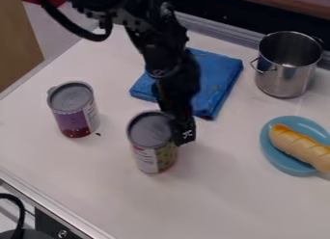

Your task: Moved the green can close to the red can

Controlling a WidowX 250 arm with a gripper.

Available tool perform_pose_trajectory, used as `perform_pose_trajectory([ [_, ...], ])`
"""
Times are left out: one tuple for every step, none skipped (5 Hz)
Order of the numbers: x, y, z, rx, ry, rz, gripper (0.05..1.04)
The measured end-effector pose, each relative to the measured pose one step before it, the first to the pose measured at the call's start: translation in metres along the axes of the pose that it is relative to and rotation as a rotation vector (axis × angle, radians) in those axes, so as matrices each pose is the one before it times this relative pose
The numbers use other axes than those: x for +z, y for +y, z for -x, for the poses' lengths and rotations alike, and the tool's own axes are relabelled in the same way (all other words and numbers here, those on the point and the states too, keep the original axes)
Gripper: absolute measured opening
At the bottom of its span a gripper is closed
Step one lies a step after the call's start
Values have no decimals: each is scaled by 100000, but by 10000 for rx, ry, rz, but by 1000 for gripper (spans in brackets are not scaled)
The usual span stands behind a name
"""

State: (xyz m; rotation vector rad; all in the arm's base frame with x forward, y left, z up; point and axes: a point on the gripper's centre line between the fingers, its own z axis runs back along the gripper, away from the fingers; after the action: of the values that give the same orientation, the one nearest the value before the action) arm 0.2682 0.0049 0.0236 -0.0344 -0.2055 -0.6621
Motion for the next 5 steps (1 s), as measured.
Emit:
perform_pose_trajectory([
  [306,589,2072,-371,230,-101,996],
  [24,395,1977,-157,104,-72,996],
  [241,530,2265,-17,255,121,996],
  [137,322,2036,-223,126,20,996],
  [154,301,1450,-138,116,-158,996],
])
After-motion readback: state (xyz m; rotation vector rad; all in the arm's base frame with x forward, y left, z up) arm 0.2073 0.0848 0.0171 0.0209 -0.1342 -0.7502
